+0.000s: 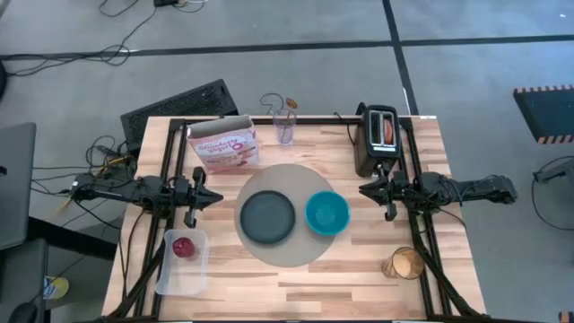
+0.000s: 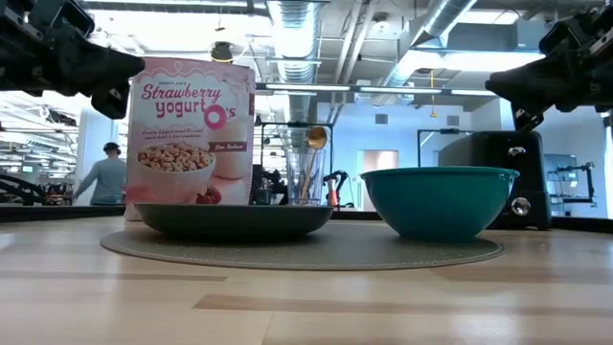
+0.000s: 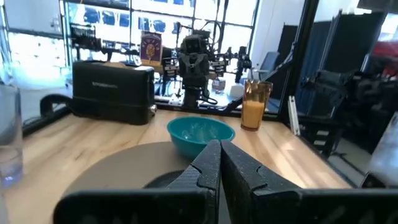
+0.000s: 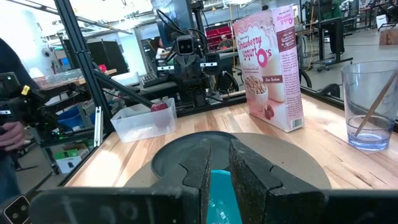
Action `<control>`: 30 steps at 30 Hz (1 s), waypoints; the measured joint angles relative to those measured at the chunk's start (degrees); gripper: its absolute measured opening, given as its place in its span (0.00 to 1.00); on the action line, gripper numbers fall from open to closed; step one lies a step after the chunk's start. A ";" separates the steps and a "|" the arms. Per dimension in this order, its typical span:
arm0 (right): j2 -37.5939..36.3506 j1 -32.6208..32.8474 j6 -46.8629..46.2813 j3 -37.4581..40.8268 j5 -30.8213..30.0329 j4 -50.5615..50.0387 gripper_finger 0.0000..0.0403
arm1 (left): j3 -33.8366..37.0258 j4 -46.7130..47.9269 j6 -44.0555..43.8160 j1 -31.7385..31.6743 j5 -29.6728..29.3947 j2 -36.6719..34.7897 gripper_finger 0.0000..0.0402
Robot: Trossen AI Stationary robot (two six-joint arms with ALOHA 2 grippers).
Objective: Arrange a breakfast setting
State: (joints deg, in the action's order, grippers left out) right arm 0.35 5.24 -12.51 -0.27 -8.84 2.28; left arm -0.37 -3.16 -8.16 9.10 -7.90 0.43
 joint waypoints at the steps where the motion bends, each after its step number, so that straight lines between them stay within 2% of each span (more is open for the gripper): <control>1: 0.02 0.01 -0.01 0.00 0.00 0.00 0.22 | 0.00 -0.37 -0.93 0.01 0.01 0.00 0.00; 5: 0.01 0.01 0.00 0.00 0.01 0.00 0.22 | -0.01 -2.47 -5.33 0.00 0.19 0.00 0.00; 7: 0.00 -0.01 0.00 0.00 0.00 0.00 0.22 | -0.41 -2.78 -7.31 0.02 2.21 -0.07 0.00; 9: 0.01 0.00 0.00 0.00 0.00 0.00 0.22 | -1.41 -2.82 -7.39 0.02 5.04 0.45 0.00; 13: 0.02 -0.01 0.00 0.00 0.00 0.00 0.22 | -4.52 -2.56 -6.51 0.04 5.62 1.25 0.00; 18: 0.01 0.01 0.00 0.00 0.01 0.00 0.22 | -8.54 -1.89 -8.51 0.04 1.59 4.88 0.00; 22: -0.01 -0.01 0.00 0.00 0.00 0.00 0.22 | -13.67 -1.79 -10.25 0.04 -2.94 10.75 0.00; 26: 0.00 -0.01 0.00 0.00 0.00 0.00 0.22 | -22.18 -0.81 -11.23 0.02 -7.47 18.91 0.00; 30: -0.01 0.01 0.00 0.00 0.00 0.00 0.22 | -32.43 4.40 -8.75 0.02 -11.63 27.29 0.00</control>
State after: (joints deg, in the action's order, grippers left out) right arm 0.34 5.26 -12.51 -0.27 -8.84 2.28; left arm -32.80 1.23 -16.91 9.12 -19.53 27.71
